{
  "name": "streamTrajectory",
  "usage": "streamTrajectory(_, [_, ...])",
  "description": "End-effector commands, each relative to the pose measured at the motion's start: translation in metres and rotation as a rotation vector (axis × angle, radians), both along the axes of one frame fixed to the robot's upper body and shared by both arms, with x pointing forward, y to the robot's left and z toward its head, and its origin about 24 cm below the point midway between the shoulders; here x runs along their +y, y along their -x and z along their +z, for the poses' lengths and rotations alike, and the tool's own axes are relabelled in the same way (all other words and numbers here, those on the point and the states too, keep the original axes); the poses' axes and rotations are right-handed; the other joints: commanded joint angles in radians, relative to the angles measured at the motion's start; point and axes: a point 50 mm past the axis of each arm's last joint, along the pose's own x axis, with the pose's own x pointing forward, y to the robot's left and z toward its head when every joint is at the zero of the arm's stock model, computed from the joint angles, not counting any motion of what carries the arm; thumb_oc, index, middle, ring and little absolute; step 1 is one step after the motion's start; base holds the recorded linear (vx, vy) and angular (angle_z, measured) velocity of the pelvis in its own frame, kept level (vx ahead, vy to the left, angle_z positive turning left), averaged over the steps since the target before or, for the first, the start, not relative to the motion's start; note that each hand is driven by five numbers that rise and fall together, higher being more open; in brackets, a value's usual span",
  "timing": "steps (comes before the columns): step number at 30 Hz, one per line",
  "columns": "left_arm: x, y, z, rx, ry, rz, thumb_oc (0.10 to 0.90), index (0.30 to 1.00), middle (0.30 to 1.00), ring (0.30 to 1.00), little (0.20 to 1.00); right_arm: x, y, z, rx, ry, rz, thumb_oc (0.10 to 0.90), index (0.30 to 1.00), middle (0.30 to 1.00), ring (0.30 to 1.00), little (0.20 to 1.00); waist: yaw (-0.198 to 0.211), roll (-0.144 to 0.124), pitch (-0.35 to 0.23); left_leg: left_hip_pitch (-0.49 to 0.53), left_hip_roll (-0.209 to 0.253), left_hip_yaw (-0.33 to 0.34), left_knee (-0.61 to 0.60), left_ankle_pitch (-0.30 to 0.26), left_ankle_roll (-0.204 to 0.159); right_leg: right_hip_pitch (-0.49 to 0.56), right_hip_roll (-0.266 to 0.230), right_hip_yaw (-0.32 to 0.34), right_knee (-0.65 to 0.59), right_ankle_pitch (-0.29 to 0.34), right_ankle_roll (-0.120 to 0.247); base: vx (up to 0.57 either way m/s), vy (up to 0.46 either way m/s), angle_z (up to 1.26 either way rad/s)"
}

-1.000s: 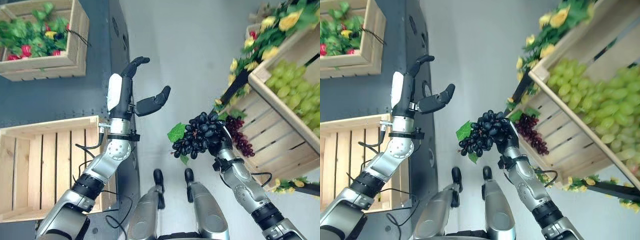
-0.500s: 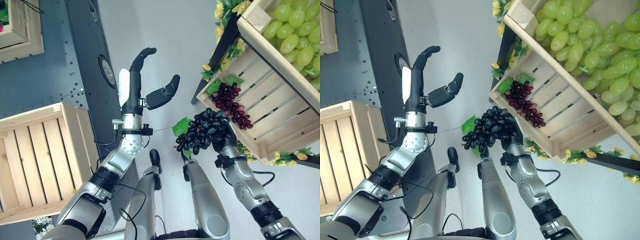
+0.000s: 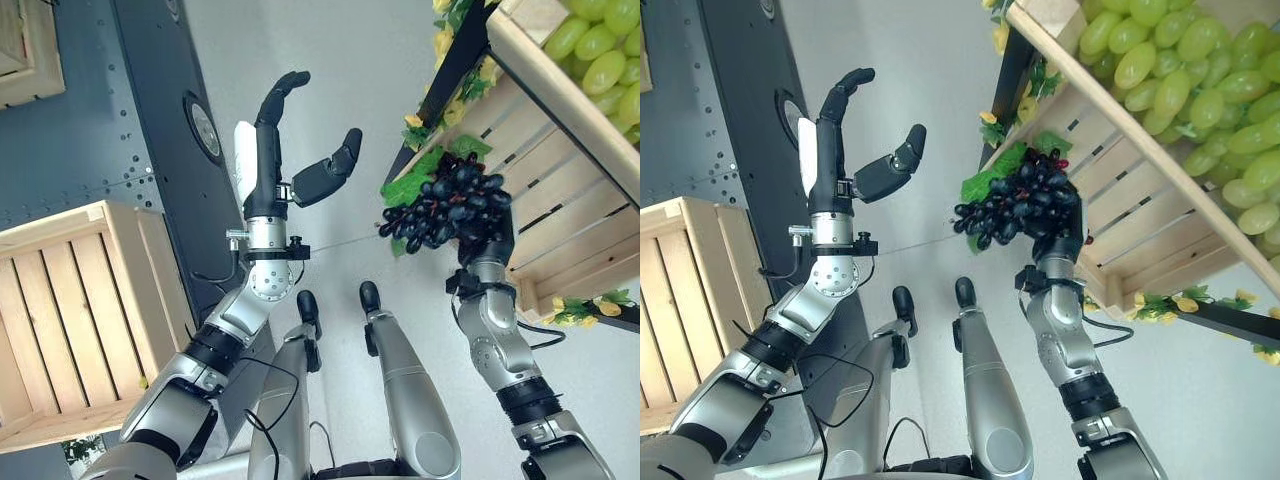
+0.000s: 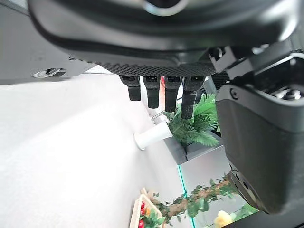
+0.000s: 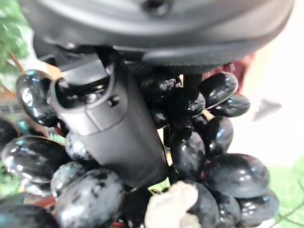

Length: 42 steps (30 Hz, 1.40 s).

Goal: Pick up the fruits from the basket on one side to the basket on the other side

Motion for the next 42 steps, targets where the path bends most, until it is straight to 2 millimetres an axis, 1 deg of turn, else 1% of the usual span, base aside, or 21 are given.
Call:
streamTrajectory(1, [-0.004,0.003,0.042,-0.199,0.014,-0.015,0.800,0.900,0.900,0.900,0.900,-0.023,0.015,0.067,-0.355,-0.069,-0.158,0.400,0.300,0.300,0.300,0.300,-0.027,0.000,-0.013,0.013,-0.075,0.026,0.092,-0.143,0.023,0.063,0.024,-0.052,-0.065,0.026,0.008,0.00,0.000,0.00])
streamTrajectory(3, [-0.001,0.002,0.041,-0.190,0.009,-0.001,0.800,0.900,0.900,0.900,0.900,-0.029,0.016,0.068,-0.353,-0.084,-0.197,0.400,0.300,0.300,0.300,0.300,-0.026,-0.001,-0.013,0.013,-0.075,0.029,0.089,-0.143,0.025,0.061,0.025,-0.053,-0.067,0.029,0.008,0.00,0.000,0.00])
streamTrajectory(4, [0.002,0.001,0.039,-0.182,0.014,0.009,0.800,0.900,0.900,0.900,0.900,-0.036,0.017,0.068,-0.351,-0.093,-0.238,0.400,0.300,0.300,0.300,0.300,-0.025,-0.004,-0.013,0.013,-0.075,0.031,0.088,-0.143,0.026,0.062,0.025,-0.055,-0.068,0.030,0.010,0.00,0.000,0.00])
streamTrajectory(5, [0.002,0.001,0.039,-0.181,0.014,0.010,0.800,0.900,0.900,0.900,0.900,-0.037,0.017,0.068,-0.349,-0.095,-0.240,0.400,0.300,0.300,0.300,0.300,-0.025,-0.004,-0.013,0.014,-0.075,0.031,0.089,-0.143,0.026,0.063,0.025,-0.055,-0.069,0.030,0.010,0.04,-0.013,0.00])
streamTrajectory(6, [0.006,0.000,0.039,-0.176,0.014,0.021,0.800,0.900,0.900,0.900,0.900,-0.046,0.018,0.066,-0.338,-0.107,-0.277,0.400,0.300,0.300,0.300,0.300,-0.026,-0.006,-0.013,0.016,-0.073,0.033,0.090,-0.145,0.026,0.064,0.023,-0.057,-0.068,0.031,0.011,0.04,-0.019,0.00])
streamTrajectory(9, [0.008,-0.002,0.039,-0.165,0.006,0.021,0.800,0.900,0.900,0.900,0.900,-0.057,0.019,0.062,-0.316,-0.110,-0.338,0.400,0.300,0.300,0.300,0.300,-0.025,-0.009,-0.013,0.019,-0.074,0.033,0.094,-0.149,0.028,0.067,0.021,-0.062,-0.066,0.031,0.012,0.04,-0.029,0.01])
streamTrajectory(11, [0.009,-0.003,0.039,-0.151,-0.008,0.017,0.800,0.900,0.900,0.900,0.900,-0.071,0.018,0.058,-0.286,-0.136,-0.417,0.400,0.300,0.300,0.300,0.300,-0.022,-0.012,-0.013,0.019,-0.074,0.033,0.098,-0.151,0.029,0.067,0.019,-0.065,-0.063,0.033,0.012,0.03,-0.042,0.01])
streamTrajectory(12, [0.009,-0.003,0.039,-0.150,-0.011,0.015,0.800,0.900,0.900,0.900,0.900,-0.075,0.018,0.057,-0.283,-0.142,-0.433,0.400,0.300,0.300,0.300,0.300,-0.020,-0.012,-0.013,0.020,-0.073,0.033,0.099,-0.152,0.030,0.067,0.019,-0.066,-0.062,0.032,0.012,0.02,-0.046,0.01])
streamTrajectory(13, [0.010,-0.003,0.040,-0.146,-0.021,0.009,0.800,0.900,0.900,0.900,0.900,-0.084,0.019,0.056,-0.275,-0.168,-0.481,0.400,0.300,0.300,0.300,0.300,-0.017,-0.012,-0.013,0.021,-0.073,0.032,0.100,-0.155,0.030,0.069,0.018,-0.069,-0.062,0.031,0.013,0.01,-0.040,0.02])
streamTrajectory(14, [0.011,-0.003,0.040,-0.144,-0.024,0.007,0.800,0.900,0.900,0.900,0.900,-0.089,0.019,0.055,-0.270,-0.178,-0.498,0.400,0.300,0.300,0.300,0.300,-0.016,-0.013,-0.013,0.021,-0.073,0.032,0.101,-0.156,0.030,0.069,0.018,-0.069,-0.062,0.032,0.013,0.02,-0.048,0.02])
streamTrajectory(16, [0.013,-0.006,0.040,-0.129,-0.042,0.006,0.800,0.900,0.900,0.900,0.900,-0.109,0.018,0.052,-0.223,-0.155,-0.601,0.400,0.300,0.300,0.300,0.300,-0.012,-0.012,-0.013,0.017,-0.074,0.032,0.106,-0.159,0.030,0.066,0.015,-0.075,-0.058,0.034,0.015,0.01,-0.052,0.01])
streamTrajectory(19, [0.013,-0.008,0.041,-0.115,-0.052,0.005,0.800,0.900,0.900,0.900,0.900,-0.133,0.016,0.048,-0.158,-0.173,-0.707,0.400,0.300,0.300,0.300,0.300,-0.003,-0.008,-0.013,0.012,-0.077,0.031,0.105,-0.158,0.032,0.061,0.015,-0.082,-0.057,0.037,0.016,-0.01,-0.046,0.02])
streamTrajectory(20, [0.013,-0.008,0.041,-0.115,-0.053,0.004,0.800,0.900,0.900,0.900,0.900,-0.135,0.016,0.048,-0.155,-0.172,-0.712,0.400,0.300,0.300,0.300,0.300,-0.002,-0.007,-0.013,0.011,-0.077,0.032,0.104,-0.158,0.032,0.060,0.015,-0.082,-0.057,0.037,0.017,-0.02,-0.029,0.03])
streamTrajectory(24, [0.021,-0.010,0.043,-0.105,-0.059,0.024,0.800,0.900,0.900,0.900,0.900,-0.163,0.017,0.040,-0.065,-0.154,-0.822,0.400,0.300,0.300,0.300,0.300,0.011,-0.004,-0.013,0.001,-0.079,0.032,0.111,-0.159,0.036,0.049,0.011,-0.096,-0.051,0.042,0.017,-0.01,-0.018,0.02])
streamTrajectory(25, [0.021,-0.010,0.043,-0.105,-0.059,0.024,0.800,0.900,0.900,0.900,0.900,-0.163,0.017,0.041,-0.066,-0.154,-0.822,0.400,0.300,0.300,0.300,0.300,0.011,-0.003,-0.013,0.001,-0.079,0.032,0.111,-0.159,0.036,0.048,0.011,-0.096,-0.052,0.042,0.017,-0.02,-0.035,0.02])
streamTrajectory(30, [0.030,-0.012,0.045,-0.085,-0.093,0.044,0.800,0.900,0.900,0.900,0.900,-0.184,0.022,0.031,0.035,-0.175,-0.908,0.400,0.300,0.300,0.300,0.300,0.020,0.000,-0.013,-0.007,-0.080,0.031,0.120,-0.164,0.038,0.039,0.012,-0.104,-0.038,0.042,0.016,-0.01,-0.037,0.06])
streamTrajectory(33, [0.031,-0.012,0.044,-0.071,-0.098,0.038,0.800,0.900,0.900,0.900,0.900,-0.191,0.025,0.028,0.066,-0.201,-0.946,0.400,0.300,0.300,0.300,0.300,0.021,0.002,-0.013,-0.005,-0.081,0.030,0.119,-0.165,0.038,0.040,0.011,-0.107,-0.042,0.043,0.017,0.00,0.000,0.00])
streamTrajectory(34, [0.031,-0.012,0.043,-0.066,-0.103,0.034,0.800,0.900,0.900,0.900,0.900,-0.192,0.024,0.025,0.095,-0.215,-0.932,0.444,0.366,0.366,0.366,0.366,0.021,0.002,-0.013,-0.006,-0.081,0.031,0.120,-0.165,0.038,0.041,0.011,-0.107,-0.042,0.043,0.017,0.00,0.000,0.00])
streamTrajectory(35, [0.031,-0.013,0.043,-0.065,-0.106,0.033,0.800,0.900,0.900,0.900,0.900,-0.192,0.023,0.021,0.122,-0.215,-0.911,0.800,0.900,0.900,0.900,0.900,0.020,0.000,-0.013,-0.008,-0.081,0.032,0.120,-0.165,0.037,0.038,0.011,-0.108,-0.043,0.045,0.018,0.00,0.000,0.00])
streamTrajectory(39, [0.029,-0.012,0.043,-0.065,-0.142,0.041,0.800,0.900,0.900,0.900,0.900,-0.193,0.024,0.017,0.148,-0.197,-0.900,0.800,0.900,0.900,0.900,0.900,0.021,-0.004,-0.013,-0.008,-0.079,0.032,0.116,-0.165,0.039,0.037,0.011,-0.111,-0.049,0.049,0.018,0.00,-0.002,0.01])
streamTrajectory(42, [0.032,-0.012,0.041,-0.053,-0.173,0.039,0.800,0.900,0.900,0.900,0.900,-0.192,0.024,0.021,0.138,-0.144,-0.872,0.800,0.900,0.900,0.900,0.900,0.019,-0.007,-0.013,0.000,-0.079,0.033,0.115,-0.167,0.040,0.044,0.011,-0.112,-0.052,0.049,0.018,0.00,0.000,0.00])
